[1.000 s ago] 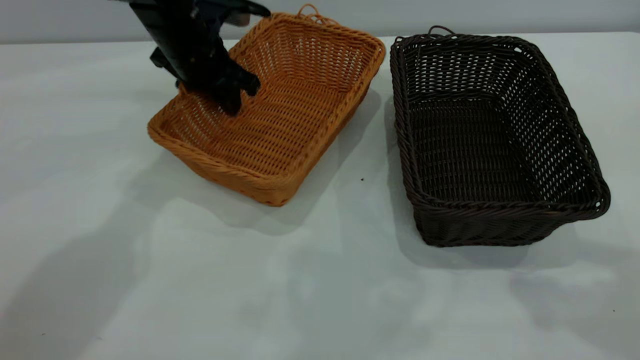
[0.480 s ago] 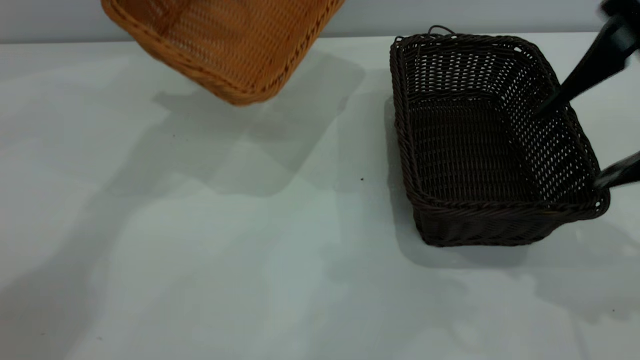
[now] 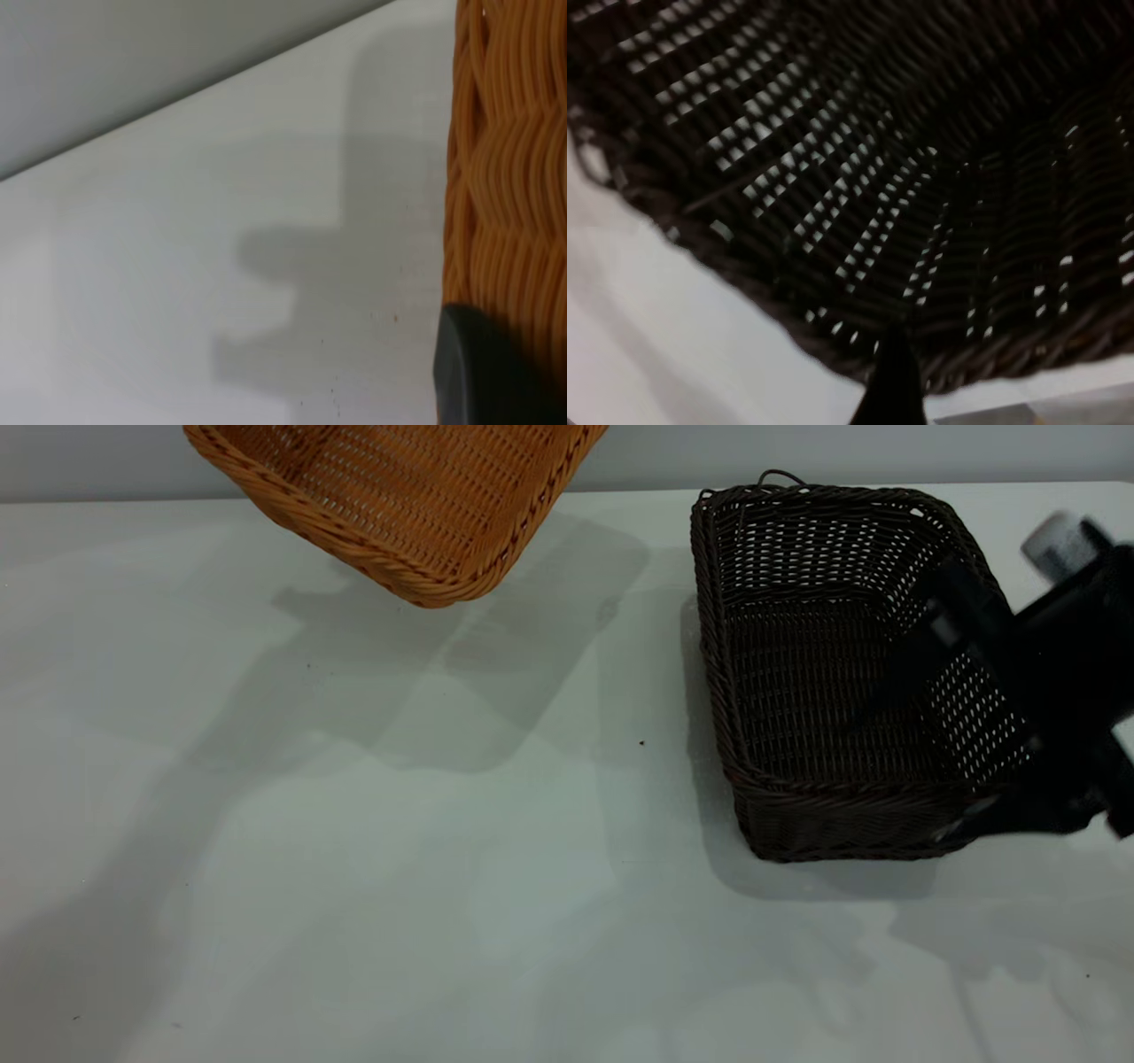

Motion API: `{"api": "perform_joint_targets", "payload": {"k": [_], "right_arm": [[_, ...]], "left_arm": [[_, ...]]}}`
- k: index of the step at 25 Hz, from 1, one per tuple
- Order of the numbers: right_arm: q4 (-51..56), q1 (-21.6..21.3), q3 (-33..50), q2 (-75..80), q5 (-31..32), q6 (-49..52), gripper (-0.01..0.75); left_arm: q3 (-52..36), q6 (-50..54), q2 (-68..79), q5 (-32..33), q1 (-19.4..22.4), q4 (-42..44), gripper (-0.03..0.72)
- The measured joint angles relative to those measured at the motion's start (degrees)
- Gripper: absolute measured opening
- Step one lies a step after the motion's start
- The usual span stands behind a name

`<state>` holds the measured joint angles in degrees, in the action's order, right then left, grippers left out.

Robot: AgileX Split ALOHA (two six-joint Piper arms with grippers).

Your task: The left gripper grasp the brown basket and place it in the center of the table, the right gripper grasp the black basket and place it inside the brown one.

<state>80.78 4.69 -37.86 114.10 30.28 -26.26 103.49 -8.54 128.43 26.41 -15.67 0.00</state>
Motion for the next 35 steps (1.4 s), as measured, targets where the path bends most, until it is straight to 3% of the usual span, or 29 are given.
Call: {"api": "perform_joint_targets", "payload": {"k": [5,8,10,15,17,23,28,32,35], "right_arm": [[5.35,0.07,-0.56,5.01,-1.90,-3.34,0.587],[7.52,0.07,-1.88,5.72,-3.67,-6.54,0.531],[8.74,0.07,-2.85,5.72,-5.23,-7.91,0.451],[10.97,-1.99,-5.23,5.72,-9.46,-10.73,0.137],[9.93,-4.91,-6.70,5.72,-9.14,-14.77,0.083],[2.83,-18.72,-12.16,3.16,-3.62,-25.12,0.081],[-4.08,-30.34,-18.28,-1.99,6.21,-25.46,0.081],[-6.79,-34.67,-19.16,-3.69,11.57,-25.77,0.081],[-7.41,-35.60,-19.16,-3.89,12.46,-25.90,0.081]], "left_arm": [[0.00,0.00,0.00,-0.35,0.00,0.00,0.096],[0.00,0.00,0.00,-0.59,0.00,0.00,0.096],[0.00,0.00,0.00,-0.64,0.00,0.00,0.096],[0.00,-0.51,0.00,-0.39,0.00,-0.31,0.096],[0.00,-1.29,0.00,0.75,0.00,-0.31,0.096],[0.00,-14.23,-0.17,11.06,-0.17,-1.89,0.096],[0.00,-40.26,0.09,20.03,-1.45,-11.67,0.096],[0.00,-57.38,3.08,19.01,-4.16,-19.22,0.096],[0.00,-61.47,6.64,14.11,-7.88,-20.49,0.098]]}}
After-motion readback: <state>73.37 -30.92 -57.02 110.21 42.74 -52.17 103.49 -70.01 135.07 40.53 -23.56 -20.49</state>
